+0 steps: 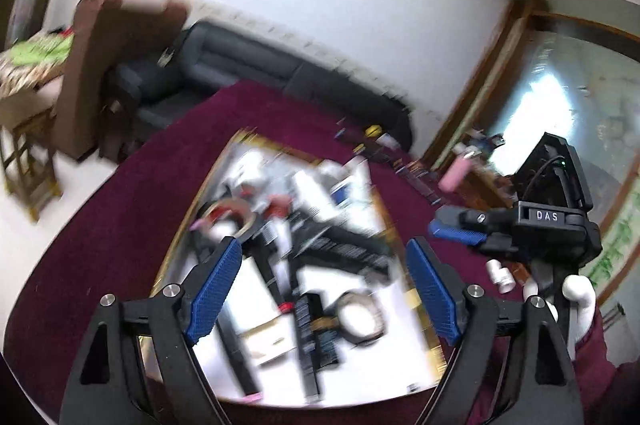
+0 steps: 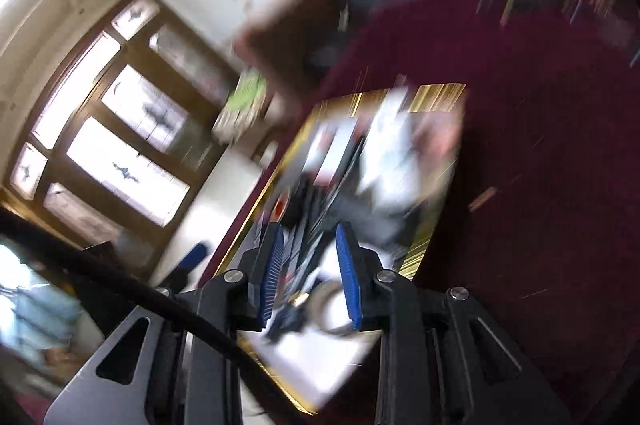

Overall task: Organize objects
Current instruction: 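Move both tools back to the last white bottles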

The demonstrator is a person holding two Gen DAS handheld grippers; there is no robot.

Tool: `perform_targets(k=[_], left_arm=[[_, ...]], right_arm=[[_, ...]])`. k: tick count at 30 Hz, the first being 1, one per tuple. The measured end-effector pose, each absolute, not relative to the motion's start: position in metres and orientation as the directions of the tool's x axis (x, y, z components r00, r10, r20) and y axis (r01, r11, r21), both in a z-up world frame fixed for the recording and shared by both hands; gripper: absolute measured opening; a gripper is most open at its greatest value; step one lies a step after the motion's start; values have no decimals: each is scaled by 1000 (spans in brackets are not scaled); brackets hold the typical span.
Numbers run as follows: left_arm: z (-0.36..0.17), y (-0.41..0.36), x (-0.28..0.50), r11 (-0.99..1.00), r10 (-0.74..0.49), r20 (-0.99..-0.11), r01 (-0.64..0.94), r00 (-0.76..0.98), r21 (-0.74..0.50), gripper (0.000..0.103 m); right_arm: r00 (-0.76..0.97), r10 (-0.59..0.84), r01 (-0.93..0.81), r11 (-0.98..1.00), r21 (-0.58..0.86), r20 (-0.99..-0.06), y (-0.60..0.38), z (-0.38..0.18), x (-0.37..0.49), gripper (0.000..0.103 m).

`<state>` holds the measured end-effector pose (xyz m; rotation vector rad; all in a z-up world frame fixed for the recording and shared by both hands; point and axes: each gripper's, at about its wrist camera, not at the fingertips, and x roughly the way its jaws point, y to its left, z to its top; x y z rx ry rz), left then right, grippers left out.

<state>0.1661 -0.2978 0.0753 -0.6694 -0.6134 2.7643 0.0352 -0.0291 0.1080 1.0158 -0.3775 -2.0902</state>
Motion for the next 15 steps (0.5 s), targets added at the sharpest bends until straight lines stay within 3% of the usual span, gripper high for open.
perform_targets(k=[1, 4, 5, 6, 7, 9, 10, 12, 15], left_arm=[[83, -295, 169, -878, 333, -344, -155, -878, -453, 102], [110, -281, 177, -806, 451, -175, -315, -875, -501, 102], [116, -275, 176, -768, 502, -131, -370, -855, -523, 102], [122, -266, 171, -703, 570, -75, -439, -818, -559, 102], [123, -258, 168, -654, 617, -40, -484, -786, -582, 102], [127, -233, 156, -569, 705, -22, -547, -709, -614, 102], [130, -216, 150, -561, 734, -55, -558, -677, -611, 102], [135, -178, 142, -612, 750, -175, -568, -638, -549, 102], [135, -129, 134, -671, 737, -328, -585, -591, -455, 102]], right_arm=[[-487, -702, 514, -712, 479, -520, -11, 125, 47, 31], [-803, -473, 410, -880, 240, -361, 40, 165, 97, 74], [-877, -395, 351, -915, 199, -272, 54, 172, 114, 97], [-929, -328, 293, -935, 200, -172, 73, 173, 129, 103], [-952, -284, 254, -941, 222, -115, 89, 170, 136, 103], [-962, -209, 151, -943, 296, -175, 123, 155, 132, 103], [-933, -227, 125, -933, 339, -281, 141, 145, 121, 103], [-879, -258, 72, -903, 423, -401, 175, 124, 108, 103], [-860, -175, -65, -894, 444, -479, 224, 95, 111, 103]])
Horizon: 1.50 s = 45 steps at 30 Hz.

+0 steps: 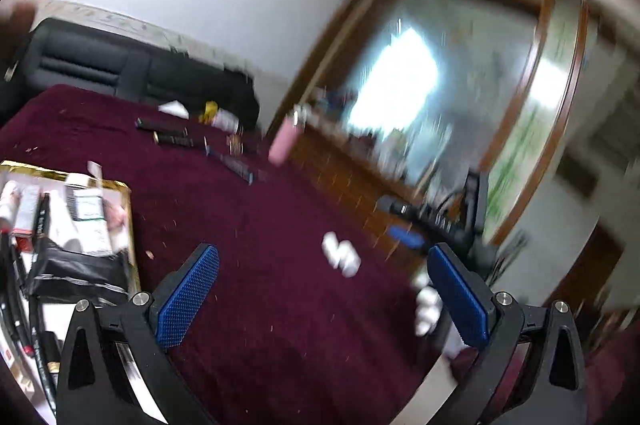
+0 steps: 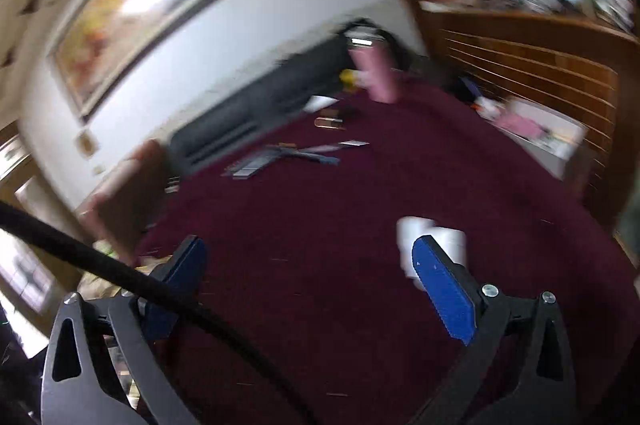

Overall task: Organize objects
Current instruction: 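Move both tools back to the last white bottles, then grasp a white dropper bottle with the left tool while the right tool grasps a white pill bottle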

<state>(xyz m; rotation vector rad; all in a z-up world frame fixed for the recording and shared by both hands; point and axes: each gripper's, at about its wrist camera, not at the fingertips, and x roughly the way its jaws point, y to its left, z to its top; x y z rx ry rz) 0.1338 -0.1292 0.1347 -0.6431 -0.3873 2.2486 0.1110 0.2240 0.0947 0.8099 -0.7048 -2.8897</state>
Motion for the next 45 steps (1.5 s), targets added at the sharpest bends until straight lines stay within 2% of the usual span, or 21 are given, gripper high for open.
perform_targets(k=[4, 7, 11, 13, 15, 19, 23, 30, 36, 40, 41, 42, 43, 45], left_arm=[[124, -92, 114, -696, 718, -449, -564, -533, -444, 102], [109, -77, 102, -712, 703, -500, -511, -506, -482, 101], [100, -69, 96, -741, 671, -533, -447, -515, -501, 101], [101, -68, 95, -758, 652, -547, -434, -525, -487, 101], [101, -63, 94, -776, 631, -564, -429, -533, -463, 101], [98, -41, 82, -800, 599, -596, -434, -535, -415, 101], [98, -3, 70, -799, 592, -619, -477, -517, -366, 101], [81, 91, 33, -778, 581, -681, -550, -445, -304, 101], [52, 177, -3, -805, 466, -759, -574, -454, -150, 101], [34, 206, -21, -823, 381, -787, -567, -485, -49, 99], [29, 210, -24, -824, 362, -794, -565, -488, -29, 97], [23, 214, -26, -823, 345, -803, -568, -486, -10, 84], [18, 217, -28, -815, 343, -814, -579, -468, -11, 55], [15, 222, -23, -798, 338, -803, -602, -491, 33, 34]], right_arm=[[-790, -122, -155, -908, 389, -601, 267, 69, 107, 103], [-712, -104, -169, -935, 313, -695, 287, 56, 89, 93], [-632, -115, -154, -951, 270, -766, 294, 37, 59, 65], [-612, -123, -160, -948, 276, -781, 296, 26, 46, 64], [-586, -121, -166, -950, 265, -801, 295, 18, 37, 51], [-574, -176, -136, -943, 305, -800, 292, 14, 33, 34], [-568, -162, -134, -949, 285, -807, 295, 19, 48, 33], [-581, -197, -171, -919, 355, -789, 337, 10, 72, 32], [-608, -231, -136, -912, 387, -759, 341, 8, 77, 32], [-616, -224, -125, -919, 375, -755, 338, 7, 77, 32], [-616, -223, -126, -919, 374, -755, 337, 6, 76, 32], [-616, -221, -126, -920, 372, -756, 337, 6, 76, 32], [-617, -219, -125, -921, 368, -756, 336, 6, 76, 32], [-617, -214, -124, -924, 362, -757, 335, 6, 76, 32]])
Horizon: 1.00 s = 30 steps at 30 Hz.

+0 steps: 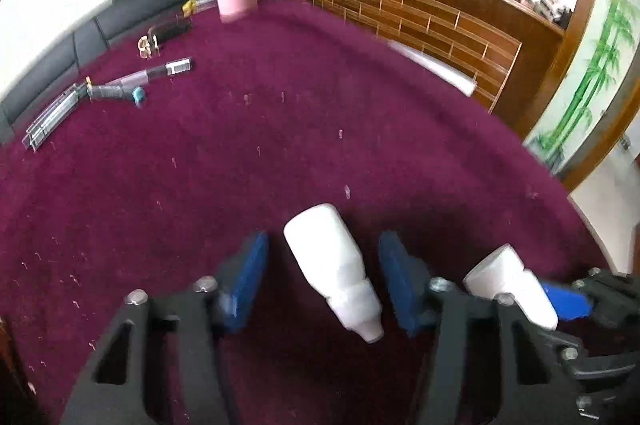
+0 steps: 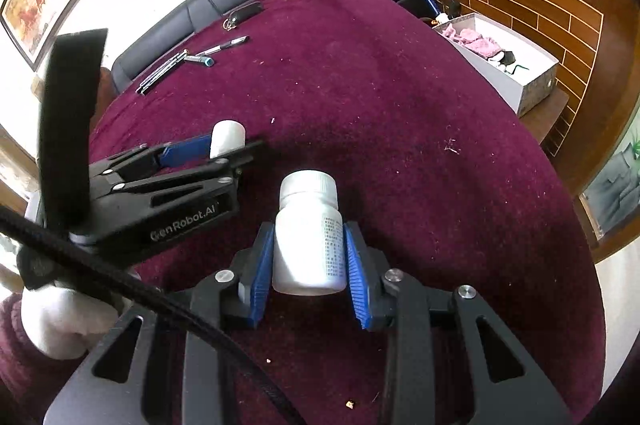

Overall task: Organize objects
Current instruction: 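Grasp a white dropper bottle with the left tool while the right tool grasps a white pill bottle, then carry both white bottles into the tray and release them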

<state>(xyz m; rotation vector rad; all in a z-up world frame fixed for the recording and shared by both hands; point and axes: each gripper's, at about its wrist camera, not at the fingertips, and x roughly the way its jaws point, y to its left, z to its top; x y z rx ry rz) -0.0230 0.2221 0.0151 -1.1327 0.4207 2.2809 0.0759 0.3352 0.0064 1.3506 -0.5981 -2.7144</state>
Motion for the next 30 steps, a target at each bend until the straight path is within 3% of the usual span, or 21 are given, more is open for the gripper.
perform_targets(k=[1, 13, 21, 26, 30], left_arm=[[15, 222, -20, -785, 358, -800, -619, -482, 22, 22], [47, 149, -7, -821, 462, -745, -551, -482, -152, 22], [74, 54, 30, -849, 505, -676, -452, -537, -275, 22], [89, -29, 64, -876, 482, -628, -356, -611, -326, 22], [92, -115, 92, -919, 380, -613, -208, -692, -335, 22]], right_arm=[[-617, -212, -124, -925, 360, -757, 334, 7, 76, 32], [-626, -214, -98, -933, 348, -750, 319, 15, 78, 31], [-613, -348, 59, -915, 398, -709, 254, 43, 82, 31], [-570, -443, 182, -890, 419, -692, 198, 57, 80, 31], [-506, -531, 300, -847, 439, -679, 142, 69, 77, 32]])
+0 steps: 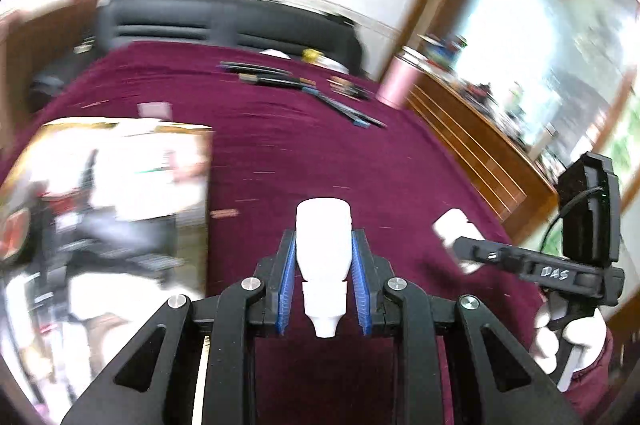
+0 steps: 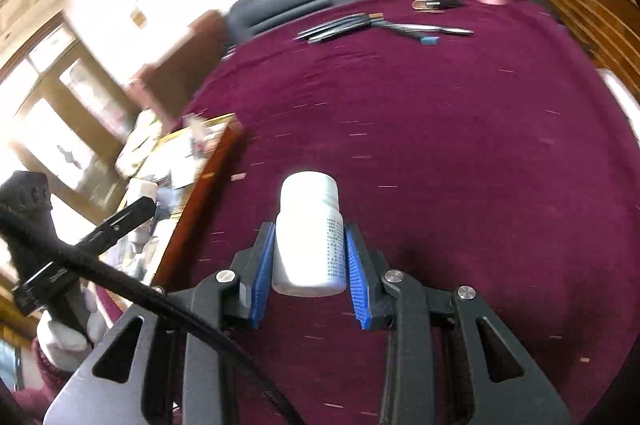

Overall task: Organize objects
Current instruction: 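Carry both white bottles into the tray and release them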

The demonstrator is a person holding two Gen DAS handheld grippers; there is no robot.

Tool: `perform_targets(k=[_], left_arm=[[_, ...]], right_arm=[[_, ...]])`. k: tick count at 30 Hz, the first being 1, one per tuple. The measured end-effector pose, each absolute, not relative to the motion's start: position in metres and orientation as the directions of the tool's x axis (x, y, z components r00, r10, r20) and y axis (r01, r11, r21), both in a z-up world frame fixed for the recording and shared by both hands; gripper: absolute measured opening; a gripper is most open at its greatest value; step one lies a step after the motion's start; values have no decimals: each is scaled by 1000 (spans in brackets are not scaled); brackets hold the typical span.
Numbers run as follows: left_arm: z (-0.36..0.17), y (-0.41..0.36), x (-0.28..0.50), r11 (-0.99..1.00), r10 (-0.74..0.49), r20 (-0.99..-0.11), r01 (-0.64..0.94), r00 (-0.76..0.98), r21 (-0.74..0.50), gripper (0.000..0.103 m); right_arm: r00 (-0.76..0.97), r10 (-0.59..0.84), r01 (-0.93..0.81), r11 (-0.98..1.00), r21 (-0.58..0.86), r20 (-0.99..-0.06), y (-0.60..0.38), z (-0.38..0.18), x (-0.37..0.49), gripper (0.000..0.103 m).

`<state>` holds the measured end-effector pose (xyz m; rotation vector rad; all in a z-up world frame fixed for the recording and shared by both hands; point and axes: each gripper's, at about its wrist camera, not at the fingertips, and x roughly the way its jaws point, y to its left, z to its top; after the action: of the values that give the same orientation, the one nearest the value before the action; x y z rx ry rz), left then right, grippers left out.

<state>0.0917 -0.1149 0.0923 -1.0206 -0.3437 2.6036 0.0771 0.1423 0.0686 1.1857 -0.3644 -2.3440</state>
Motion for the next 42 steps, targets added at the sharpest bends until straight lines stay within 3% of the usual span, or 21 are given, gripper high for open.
perform_targets(k=[5, 9, 18, 27, 30, 32, 34, 42], left_arm=[[79, -197, 115, -943, 247, -638, -30, -729, -331, 22], [54, -228, 124, -930, 232, -664, 37, -711, -365, 22], [33, -218, 133, -909, 349, -669, -64, -656, -412, 22], [21, -215, 132, -913, 357, -683, -83, -638, -400, 25], [22, -217, 133, -913, 355, -675, -85, -647, -398, 39], [25, -219, 134, -913, 352, -669, -85, -655, -398, 59], [28, -222, 136, -919, 338, -664, -81, -667, -386, 67], [43, -229, 142, -926, 319, -628, -92, -710, -367, 69]], right_arm=[[-403, -607, 407, -789, 460, -684, 66, 68, 74, 32], [-301, -632, 475, -749, 462, -714, -1, 57, 70, 32], [-234, -570, 544, -748, 380, -787, -98, 39, 67, 32], [-248, -526, 551, -767, 328, -813, -127, 21, 47, 32], [-253, -545, 529, -770, 357, -799, -122, 21, 39, 34], [-264, -556, 517, -771, 371, -788, -116, 25, 38, 34], [-283, -565, 506, -774, 379, -775, -109, 31, 39, 34], [-393, -521, 498, -813, 301, -758, -90, 52, 47, 37]])
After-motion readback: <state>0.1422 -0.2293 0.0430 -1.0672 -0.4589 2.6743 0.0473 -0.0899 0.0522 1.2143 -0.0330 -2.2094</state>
